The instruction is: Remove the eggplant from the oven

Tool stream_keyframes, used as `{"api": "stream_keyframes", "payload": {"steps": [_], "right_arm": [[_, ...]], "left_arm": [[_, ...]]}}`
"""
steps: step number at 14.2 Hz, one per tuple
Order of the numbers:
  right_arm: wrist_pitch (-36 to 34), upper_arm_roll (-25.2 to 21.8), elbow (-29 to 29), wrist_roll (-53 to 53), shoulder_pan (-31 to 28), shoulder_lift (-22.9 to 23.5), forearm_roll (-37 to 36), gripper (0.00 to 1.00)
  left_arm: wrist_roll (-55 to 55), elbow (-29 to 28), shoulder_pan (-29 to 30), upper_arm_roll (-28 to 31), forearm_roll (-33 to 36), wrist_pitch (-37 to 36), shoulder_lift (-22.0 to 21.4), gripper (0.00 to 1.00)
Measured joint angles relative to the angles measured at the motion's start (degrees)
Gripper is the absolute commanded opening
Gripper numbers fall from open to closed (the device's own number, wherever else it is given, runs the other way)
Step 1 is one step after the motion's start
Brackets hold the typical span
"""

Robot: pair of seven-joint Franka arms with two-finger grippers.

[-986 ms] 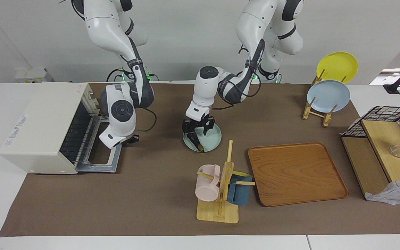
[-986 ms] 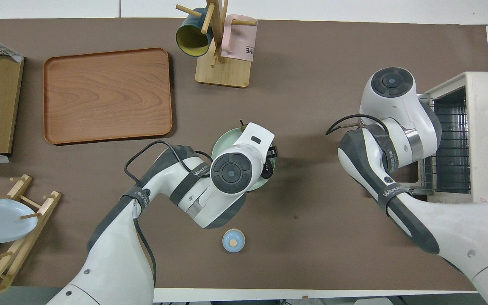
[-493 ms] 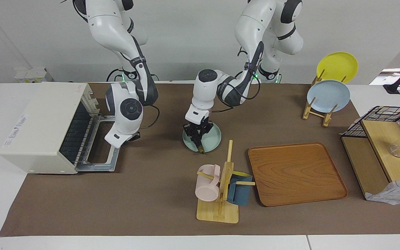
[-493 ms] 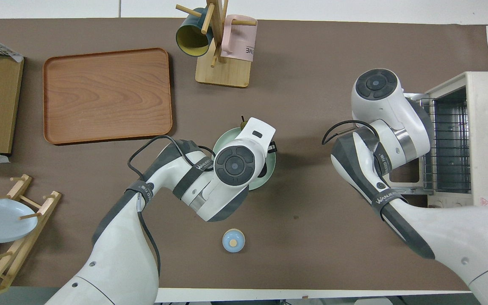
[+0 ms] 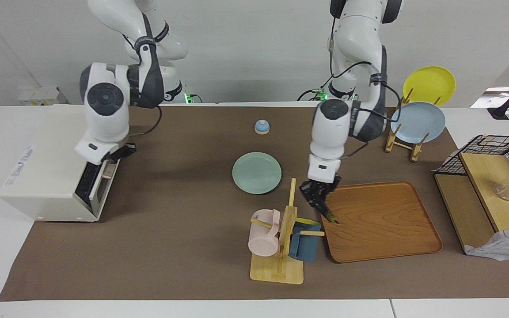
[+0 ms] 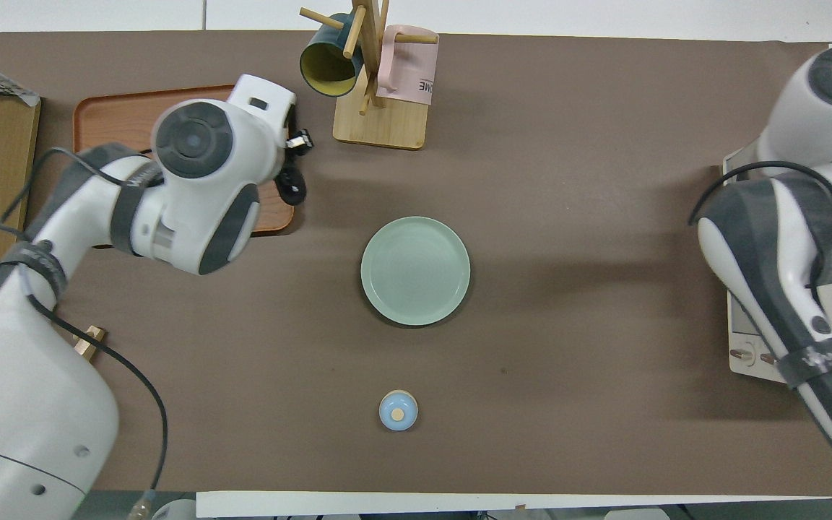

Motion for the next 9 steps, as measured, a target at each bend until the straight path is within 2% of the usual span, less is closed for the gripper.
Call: {"api": "stream_keyframes", "payload": {"steps": [1,2,3,4,5,7,9], "right_arm": [[0.16,-0.11,0.06,-0.35,-0.91,-0.22,0.49,0.46],[0.25,-0.09,0.14,-0.33,-1.03,-0.27,0.98,0.93],[0.17,-0.03,0.14,-0.08,-0.97,-0.31,2.65,1.0],[0.22,-0.06,0.32,0.24,-1.02,-0.63,5.6,1.0],[0.25,-0.22,1.08,0.37,-1.23,-1.41,9.9,1.0],[-0.64,-0.29,4.17,0.37,-1.92,-3.86,16.23,1.0],[-6.17,-0.25,9.54,0.38,-1.99,-6.47,19.22,1.0]], "left_arm": [[5.17,0.04,3.96,0.0,-0.04,0.05,0.46,0.0],[9.08,0.06,7.01,-0.03,-0.16,0.31,1.15,0.01],[11.55,0.07,8.83,-0.1,-0.28,1.19,1.98,0.19],[12.89,0.07,9.56,-0.13,-0.3,2.37,2.8,0.82],[14.08,0.12,9.77,-0.18,-0.3,3.18,3.44,1.0],[15.51,0.33,9.79,-0.29,-0.3,3.57,3.87,1.0],[15.79,1.4,10.24,0.21,-0.3,1.96,3.31,1.0]]}}
